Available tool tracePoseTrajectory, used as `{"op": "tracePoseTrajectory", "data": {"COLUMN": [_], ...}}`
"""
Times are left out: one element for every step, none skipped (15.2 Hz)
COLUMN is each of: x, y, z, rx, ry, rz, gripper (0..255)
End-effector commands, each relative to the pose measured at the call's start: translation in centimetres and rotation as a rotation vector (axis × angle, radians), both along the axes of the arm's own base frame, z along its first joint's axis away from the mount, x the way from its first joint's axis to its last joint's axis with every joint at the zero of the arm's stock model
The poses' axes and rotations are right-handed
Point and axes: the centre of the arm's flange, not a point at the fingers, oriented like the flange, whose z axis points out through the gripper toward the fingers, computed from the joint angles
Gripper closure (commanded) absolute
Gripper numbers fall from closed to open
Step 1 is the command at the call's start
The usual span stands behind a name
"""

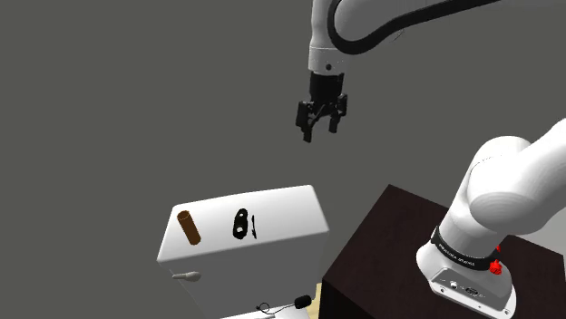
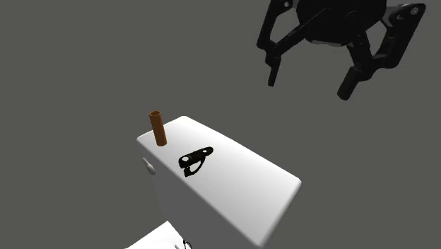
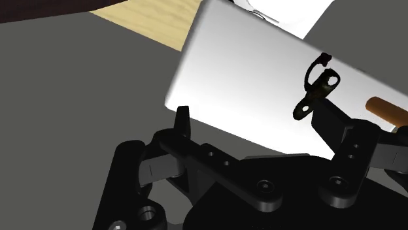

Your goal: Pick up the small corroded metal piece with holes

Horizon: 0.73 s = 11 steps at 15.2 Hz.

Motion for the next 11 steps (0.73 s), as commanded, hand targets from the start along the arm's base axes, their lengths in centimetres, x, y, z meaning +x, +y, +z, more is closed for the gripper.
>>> {"op": "tracePoseTrajectory", "data": {"x": [1.3, 2.0, 2.6, 3.3, 4.0, 4.6, 5.3, 6.0, 6.7, 7.3, 8.0], "y": [1.8, 2.6, 3.5, 4.3, 5.1, 5.9, 6.7, 7.5, 8.2, 9.0, 9.8], "z": [-1.7, -2.6, -3.4, -4.3, -5.2, -6.0, -6.9, -7.8, -8.7, -9.6, -10.5], "rx": [-0.002, -0.003, -0.004, -0.005, -0.006, -0.007, -0.008, -0.009, -0.011, -0.012, -0.013], "ry": [0.012, 0.019, 0.025, 0.032, 0.038, 0.045, 0.051, 0.058, 0.064, 0.071, 0.077], "rz": [-0.027, -0.039, -0.052, -0.064, -0.077, -0.089, -0.101, -0.114, -0.126, -0.139, -0.151], "gripper": [0, 0, 0, 0, 0, 0, 0, 0, 0, 0, 0]}}
